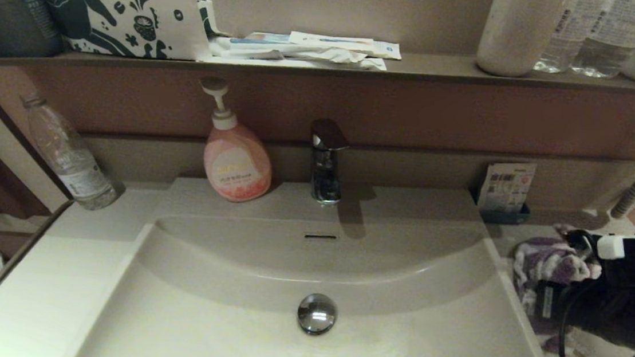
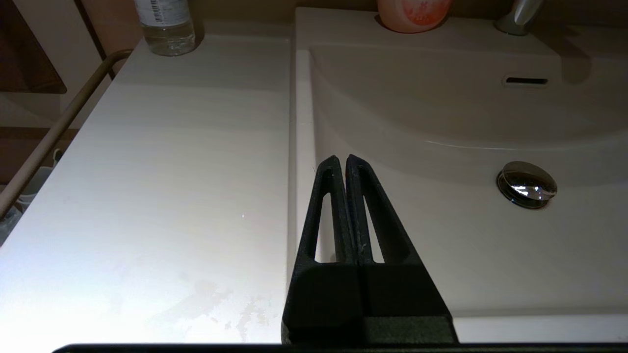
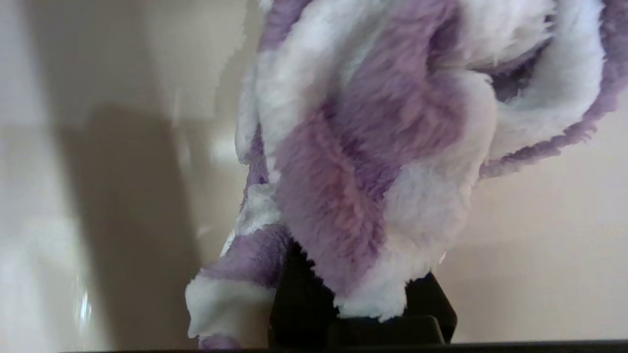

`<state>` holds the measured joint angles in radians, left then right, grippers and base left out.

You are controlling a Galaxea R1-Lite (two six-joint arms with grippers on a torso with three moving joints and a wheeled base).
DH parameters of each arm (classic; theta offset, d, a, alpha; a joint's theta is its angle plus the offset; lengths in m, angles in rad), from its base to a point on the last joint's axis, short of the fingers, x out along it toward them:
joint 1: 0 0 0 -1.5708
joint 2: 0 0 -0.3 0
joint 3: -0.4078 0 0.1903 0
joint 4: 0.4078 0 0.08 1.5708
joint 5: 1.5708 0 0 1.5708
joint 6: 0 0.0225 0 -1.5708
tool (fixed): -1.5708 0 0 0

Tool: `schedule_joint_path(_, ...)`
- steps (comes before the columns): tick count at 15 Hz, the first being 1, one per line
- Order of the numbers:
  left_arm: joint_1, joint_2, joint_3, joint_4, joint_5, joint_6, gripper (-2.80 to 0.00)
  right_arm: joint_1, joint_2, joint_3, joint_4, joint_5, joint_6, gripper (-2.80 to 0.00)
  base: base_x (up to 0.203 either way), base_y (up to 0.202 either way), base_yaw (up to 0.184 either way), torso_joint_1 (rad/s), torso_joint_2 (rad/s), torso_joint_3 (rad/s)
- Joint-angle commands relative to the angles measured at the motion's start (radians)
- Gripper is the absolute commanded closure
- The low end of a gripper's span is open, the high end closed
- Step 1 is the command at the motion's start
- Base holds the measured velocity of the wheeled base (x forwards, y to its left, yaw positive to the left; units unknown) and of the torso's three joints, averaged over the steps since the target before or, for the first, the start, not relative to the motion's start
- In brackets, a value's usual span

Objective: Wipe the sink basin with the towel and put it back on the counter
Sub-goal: Wipe the sink

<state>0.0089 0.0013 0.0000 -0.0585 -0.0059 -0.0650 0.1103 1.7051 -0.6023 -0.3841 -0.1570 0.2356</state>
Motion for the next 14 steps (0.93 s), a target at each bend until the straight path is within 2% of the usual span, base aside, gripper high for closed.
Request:
schedule_joint_path(1, 0.000, 0.000, 0.000, -0.001, 0.000, -0.001, 0.00, -0.031, 0.094, -0.064, 0.001, -0.012, -0.005, 0.00, 0.000, 0.000, 0.000, 0.000, 0.00, 0.000)
schedule_joint_path(4, 0.000, 0.000, 0.000, 0.000, 0.000, -0.001, 0.00, -0.123, 0.106, -0.128, 0.004, -0.024, -0.054, 0.00, 0.000, 0.000, 0.000, 0.000, 0.00, 0.000)
schedule_joint_path(10, 0.000, 0.000, 0.000, -0.001, 0.000, -0.001, 0.00, -0.358, 0.036, -0.104, 0.009, -0.034, -0.199, 0.00, 0.000, 0.000, 0.000, 0.000, 0.00, 0.000)
schedule_joint_path(12, 0.000, 0.000, 0.000, -0.001, 0.000, -0.001, 0.00, -0.368, -0.010, -0.053, 0.036, -0.033, -0.227, 0.00, 0.000, 0.000, 0.000, 0.000, 0.00, 0.000)
schedule_joint_path(14, 0.000, 0.000, 0.000, -0.001, 0.000, -0.001, 0.00, -0.338, -0.059, 0.019, 0.081, -0.032, -0.244, 0.00, 0.000, 0.000, 0.000, 0.000, 0.00, 0.000)
